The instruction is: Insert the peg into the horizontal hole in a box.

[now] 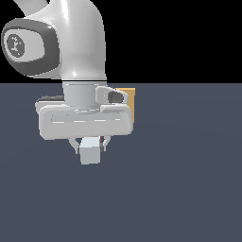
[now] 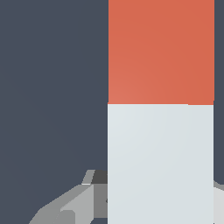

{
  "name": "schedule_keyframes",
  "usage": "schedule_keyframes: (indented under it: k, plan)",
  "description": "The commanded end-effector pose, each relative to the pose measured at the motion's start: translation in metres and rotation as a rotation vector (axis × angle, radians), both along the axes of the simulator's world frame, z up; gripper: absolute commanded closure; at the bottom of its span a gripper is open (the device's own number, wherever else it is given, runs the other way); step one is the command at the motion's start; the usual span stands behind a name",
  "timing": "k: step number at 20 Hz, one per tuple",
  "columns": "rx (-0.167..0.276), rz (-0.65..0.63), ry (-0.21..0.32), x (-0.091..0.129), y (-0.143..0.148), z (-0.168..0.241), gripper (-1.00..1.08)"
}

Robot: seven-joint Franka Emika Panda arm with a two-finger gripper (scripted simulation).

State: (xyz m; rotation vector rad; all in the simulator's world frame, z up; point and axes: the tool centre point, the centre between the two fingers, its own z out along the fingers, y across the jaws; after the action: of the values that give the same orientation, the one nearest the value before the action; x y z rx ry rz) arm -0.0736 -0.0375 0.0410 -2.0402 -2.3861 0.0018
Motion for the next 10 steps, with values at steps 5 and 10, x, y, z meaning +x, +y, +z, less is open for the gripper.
schedule_keyframes:
  k: [5, 10]
  plan:
    - [0.0, -0.078, -0.003, 0.004, 0.053, 0.011, 1.08]
    - [0.0, -0.137, -0.003, 0.01, 0.093, 0.019, 1.08]
